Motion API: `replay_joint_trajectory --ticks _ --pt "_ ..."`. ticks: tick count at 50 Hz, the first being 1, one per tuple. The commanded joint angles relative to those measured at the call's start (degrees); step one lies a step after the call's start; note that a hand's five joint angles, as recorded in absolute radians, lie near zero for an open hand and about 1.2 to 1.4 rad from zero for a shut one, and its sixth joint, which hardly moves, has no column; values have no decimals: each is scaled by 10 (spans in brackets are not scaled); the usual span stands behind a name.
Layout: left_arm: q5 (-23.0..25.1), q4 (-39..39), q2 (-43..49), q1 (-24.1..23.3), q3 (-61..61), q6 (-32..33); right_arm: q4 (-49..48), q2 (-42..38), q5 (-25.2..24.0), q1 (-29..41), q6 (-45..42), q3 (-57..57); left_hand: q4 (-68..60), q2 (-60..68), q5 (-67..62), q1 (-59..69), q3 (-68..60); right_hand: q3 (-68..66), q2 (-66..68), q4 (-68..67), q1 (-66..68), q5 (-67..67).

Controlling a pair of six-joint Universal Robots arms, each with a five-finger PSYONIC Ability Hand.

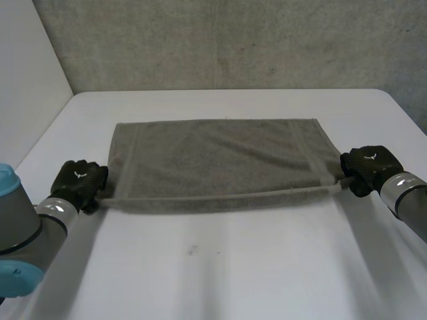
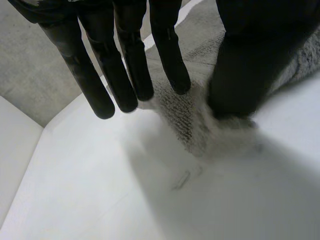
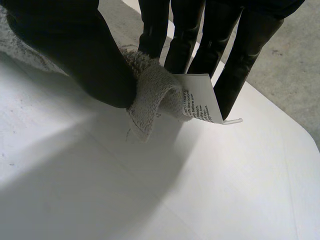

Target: Fold the towel.

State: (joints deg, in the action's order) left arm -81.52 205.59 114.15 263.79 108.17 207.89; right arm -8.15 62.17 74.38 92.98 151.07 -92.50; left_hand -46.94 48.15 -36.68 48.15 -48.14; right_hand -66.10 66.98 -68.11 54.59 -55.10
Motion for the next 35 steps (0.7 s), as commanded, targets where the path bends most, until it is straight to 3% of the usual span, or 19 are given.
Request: replay_joint_trajectory --ticks 1,7,14,21,28,31,35 --pt "8 1 -16 1 21 0 5 8 0 0 -1 -7 -331 318 -333 318 -319 -139 130 -119 254 -149" --pt "23 -15 -80 -3 67 8 63 31 1 1 -32 -10 -331 318 -333 318 -319 -139 130 -119 254 -149" --pt "25 -99 -172 6 110 43 253 101 17 -20 -148 -35 -331 318 -333 318 -319 -139 130 -119 254 -149" --pt "43 -301 -279 44 130 161 329 196 35 -46 -242 -79 -331 318 -333 318 -319 -139 130 -119 254 -149" --pt "101 -273 -276 51 102 167 311 192 32 -41 -244 -60 -331 318 -333 318 -319 -139 130 -119 254 -149" --pt "102 -223 -219 40 69 159 275 138 41 -30 -217 -28 -331 318 -333 318 -319 -139 130 -119 254 -149" --pt "95 -170 -114 2 -25 140 251 50 92 10 -174 55 -331 318 -333 318 -319 -139 130 -119 254 -149"
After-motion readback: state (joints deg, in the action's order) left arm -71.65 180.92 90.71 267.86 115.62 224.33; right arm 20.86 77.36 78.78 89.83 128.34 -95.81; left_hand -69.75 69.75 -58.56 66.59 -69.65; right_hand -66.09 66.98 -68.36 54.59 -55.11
